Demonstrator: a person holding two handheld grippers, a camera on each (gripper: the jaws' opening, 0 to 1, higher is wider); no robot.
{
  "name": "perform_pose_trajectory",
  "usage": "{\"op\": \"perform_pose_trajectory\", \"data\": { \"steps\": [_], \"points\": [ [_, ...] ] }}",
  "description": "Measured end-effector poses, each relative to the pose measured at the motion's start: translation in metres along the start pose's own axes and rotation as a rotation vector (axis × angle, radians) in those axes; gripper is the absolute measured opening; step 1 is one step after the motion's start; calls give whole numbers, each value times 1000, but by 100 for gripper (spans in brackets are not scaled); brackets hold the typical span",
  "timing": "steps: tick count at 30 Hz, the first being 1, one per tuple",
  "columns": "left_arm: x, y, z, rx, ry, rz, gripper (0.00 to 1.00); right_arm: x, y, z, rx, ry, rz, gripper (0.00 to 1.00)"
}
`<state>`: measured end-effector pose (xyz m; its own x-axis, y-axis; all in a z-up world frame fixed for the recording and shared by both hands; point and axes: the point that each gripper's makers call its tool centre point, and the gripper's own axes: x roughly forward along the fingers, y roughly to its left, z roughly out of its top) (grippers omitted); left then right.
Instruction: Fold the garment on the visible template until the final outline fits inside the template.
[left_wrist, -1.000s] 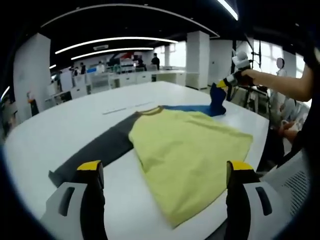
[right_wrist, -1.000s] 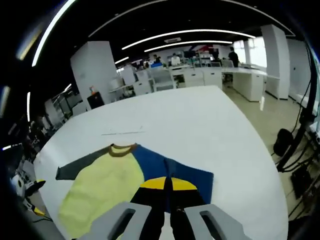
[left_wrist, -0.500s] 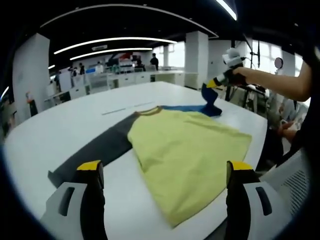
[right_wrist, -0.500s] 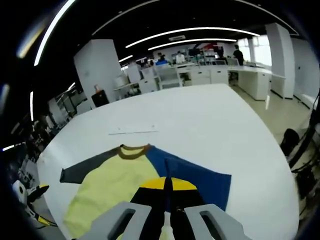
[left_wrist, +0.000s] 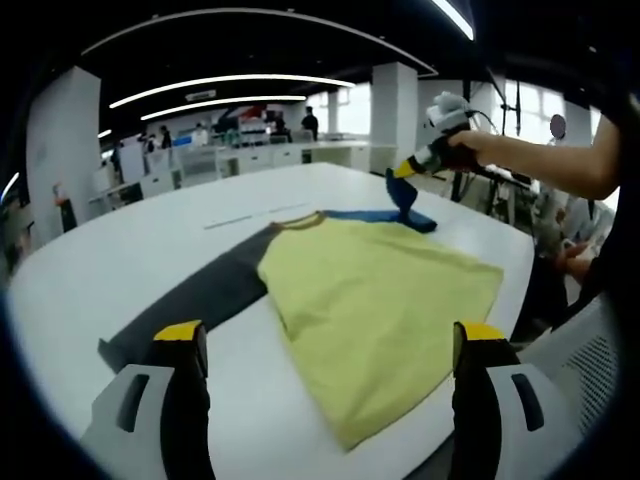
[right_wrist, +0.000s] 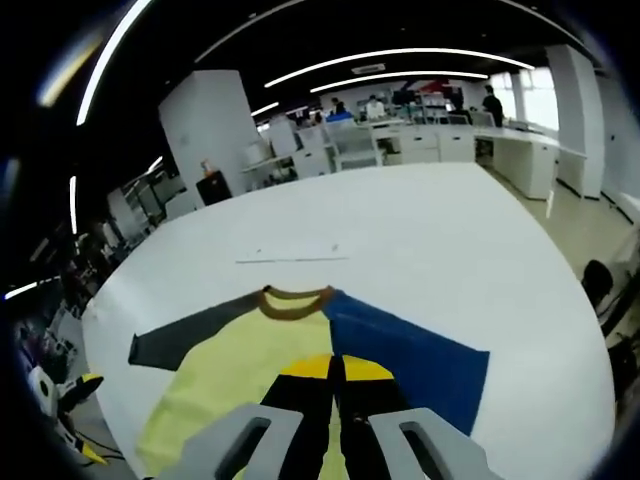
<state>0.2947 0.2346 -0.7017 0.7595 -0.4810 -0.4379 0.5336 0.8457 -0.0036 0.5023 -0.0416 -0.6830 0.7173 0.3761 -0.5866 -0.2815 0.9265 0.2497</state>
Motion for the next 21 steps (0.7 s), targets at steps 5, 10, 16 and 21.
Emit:
{"op": "perform_pose_trajectory", "data": {
  "steps": [5,10,16,21],
  "points": [
    [-1,1,-1,-2,1,3,99,11,13,2,6,7,18,0],
    [-1,1,-2,2,4,3,99,21,26,4,10,14,35,0],
    [-1,2,-2,0,4,5,99,37,46,3,-11,33,56,0],
    [-2,3,-4,0,10,7,99,50,58,0,-21,52,69,0]
  ]
}}
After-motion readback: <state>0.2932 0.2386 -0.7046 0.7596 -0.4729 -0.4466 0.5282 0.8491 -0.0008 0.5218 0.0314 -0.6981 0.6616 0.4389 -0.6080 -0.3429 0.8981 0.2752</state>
